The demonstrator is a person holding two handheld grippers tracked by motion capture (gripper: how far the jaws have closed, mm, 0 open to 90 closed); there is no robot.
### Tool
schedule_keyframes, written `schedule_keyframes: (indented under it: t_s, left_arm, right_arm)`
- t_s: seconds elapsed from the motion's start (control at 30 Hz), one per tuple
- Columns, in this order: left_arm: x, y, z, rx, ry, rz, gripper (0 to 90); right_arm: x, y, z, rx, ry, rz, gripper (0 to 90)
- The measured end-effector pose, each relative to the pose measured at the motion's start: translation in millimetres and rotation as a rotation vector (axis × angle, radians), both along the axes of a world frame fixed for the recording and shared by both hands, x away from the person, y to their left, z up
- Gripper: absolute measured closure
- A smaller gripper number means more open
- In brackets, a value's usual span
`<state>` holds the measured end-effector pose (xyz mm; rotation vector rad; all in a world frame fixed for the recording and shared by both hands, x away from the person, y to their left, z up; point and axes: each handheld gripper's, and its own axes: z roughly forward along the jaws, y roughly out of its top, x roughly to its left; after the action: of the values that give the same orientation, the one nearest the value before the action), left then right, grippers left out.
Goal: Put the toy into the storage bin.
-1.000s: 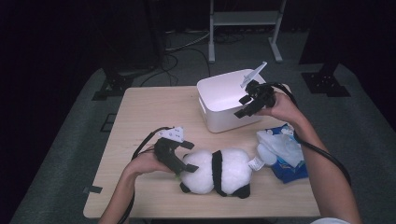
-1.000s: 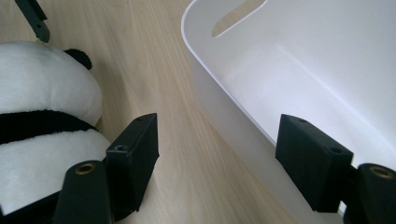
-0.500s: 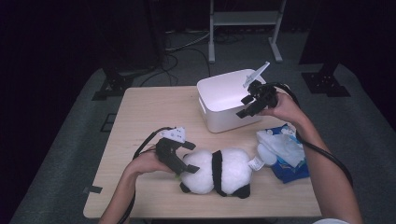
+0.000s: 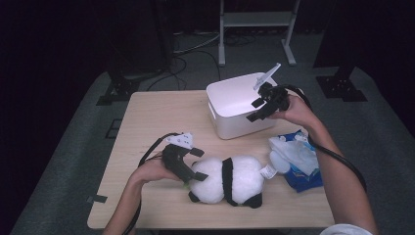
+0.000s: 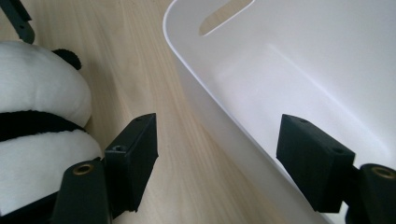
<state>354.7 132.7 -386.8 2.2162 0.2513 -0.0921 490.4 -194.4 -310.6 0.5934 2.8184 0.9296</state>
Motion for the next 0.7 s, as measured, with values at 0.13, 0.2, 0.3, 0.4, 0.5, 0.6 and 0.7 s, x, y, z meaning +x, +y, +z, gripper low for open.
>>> schedule_keyframes:
  t_s: [0.13, 0.2, 0.3, 0.4, 0.5, 0.6, 0.7]
  left_arm:
    - [-0.2, 1.6, 0.6, -0.004, -0.001, 0.003, 7.9]
    - [-0.1, 2.0, 0.1, -0.005, 0.001, 0.005, 7.9]
    - [0.2, 2.2, -0.4, 0.004, 0.005, 0.002, 7.9]
    - [0.4, 1.9, -1.5, 0.004, 0.009, -0.001, 7.9]
    - [0.3, 2.4, -1.3, -0.001, 0.013, 0.001, 7.9]
    - [0.6, 3.3, -1.3, -0.002, 0.017, 0.0, 7.9]
    - [0.3, 3.4, -1.6, -0.004, 0.018, 0.0, 7.9]
  right_arm:
    - [5.5, 1.7, -4.9, -0.012, 0.009, -0.006, 29.7]
    - [8.0, 3.0, -8.3, -0.025, 0.007, -0.008, 30.3]
    - [9.9, 5.3, -13.2, -0.039, 0.003, -0.001, 32.6]
    - [10.1, 7.1, -17.7, -0.053, 0.008, 0.006, 35.6]
    - [10.0, 9.0, -21.4, -0.072, 0.012, 0.007, 36.3]
    - [11.0, 10.2, -22.4, -0.073, 0.015, 0.01, 37.4]
    - [11.0, 10.9, -22.6, -0.076, 0.014, 0.01, 38.6]
